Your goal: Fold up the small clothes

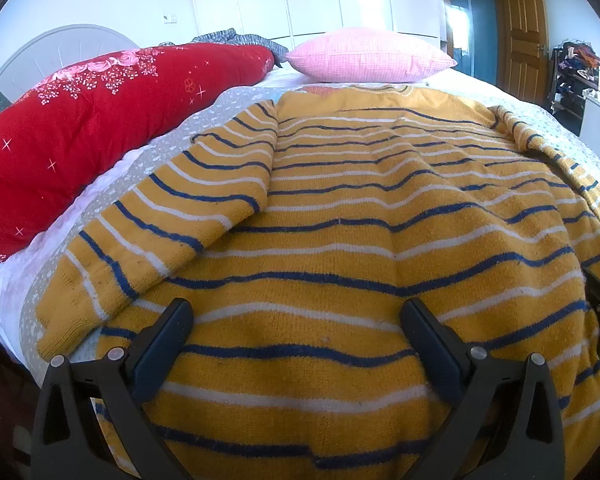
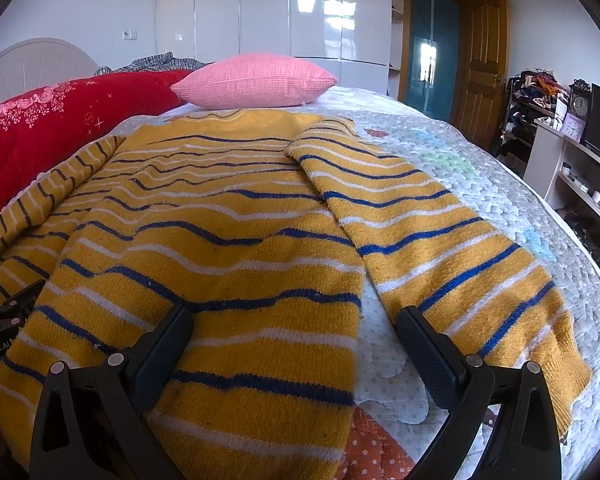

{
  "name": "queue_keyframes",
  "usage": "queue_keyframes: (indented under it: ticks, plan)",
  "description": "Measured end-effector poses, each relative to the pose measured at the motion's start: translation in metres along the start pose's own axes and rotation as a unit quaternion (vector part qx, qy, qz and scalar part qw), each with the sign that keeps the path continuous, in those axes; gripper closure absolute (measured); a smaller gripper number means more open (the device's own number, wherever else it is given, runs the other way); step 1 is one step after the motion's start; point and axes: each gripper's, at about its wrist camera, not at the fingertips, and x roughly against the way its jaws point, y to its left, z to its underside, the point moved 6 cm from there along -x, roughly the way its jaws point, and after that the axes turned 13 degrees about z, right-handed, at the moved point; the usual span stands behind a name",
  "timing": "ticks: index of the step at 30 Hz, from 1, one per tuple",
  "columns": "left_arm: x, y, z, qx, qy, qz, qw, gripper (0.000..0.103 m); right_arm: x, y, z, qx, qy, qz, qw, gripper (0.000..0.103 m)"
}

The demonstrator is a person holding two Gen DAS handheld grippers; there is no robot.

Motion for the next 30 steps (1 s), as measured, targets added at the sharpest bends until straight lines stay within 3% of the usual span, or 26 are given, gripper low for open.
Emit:
queue_keyframes:
  ticks: [14,16,18,20,22,24,27,30]
  plan:
    - [0.001,-0.001,0.001,-0.002,-0.003,-0.001,1.0000,0.000,0.002,0.000,0.002,-0.007,0.006,-0.007,1.000,0.000]
    - [0.001,0.000,0.001,-0.002,-0.002,0.001,1.0000,0.000,0.007,-0.003,0.004,-0.015,0.016,-0.037,0.999,0.003]
    - [0.001,0.000,0.001,-0.002,-0.001,0.003,1.0000,0.000,0.020,-0.014,0.003,-0.034,0.017,-0.077,0.996,0.021]
    - [0.001,0.001,0.001,-0.001,-0.002,0.005,1.0000,0.000,0.043,-0.036,-0.004,-0.056,-0.008,-0.109,0.992,0.023]
    - [0.001,0.002,0.001,0.001,-0.003,0.007,1.0000,0.000,0.069,-0.071,-0.009,-0.079,-0.042,-0.100,0.991,0.021]
    - [0.003,0.003,0.000,0.003,0.002,0.010,0.9999,0.000,0.077,-0.100,-0.006,-0.098,-0.041,-0.084,0.991,0.018]
    - [0.011,0.002,-0.003,0.015,0.022,0.021,0.9994,0.000,0.057,-0.136,0.015,-0.123,0.008,-0.040,0.992,0.018]
    - [0.035,-0.005,-0.005,0.026,0.007,0.064,0.9976,0.000,0.034,-0.144,0.033,-0.118,0.053,-0.008,0.992,0.018]
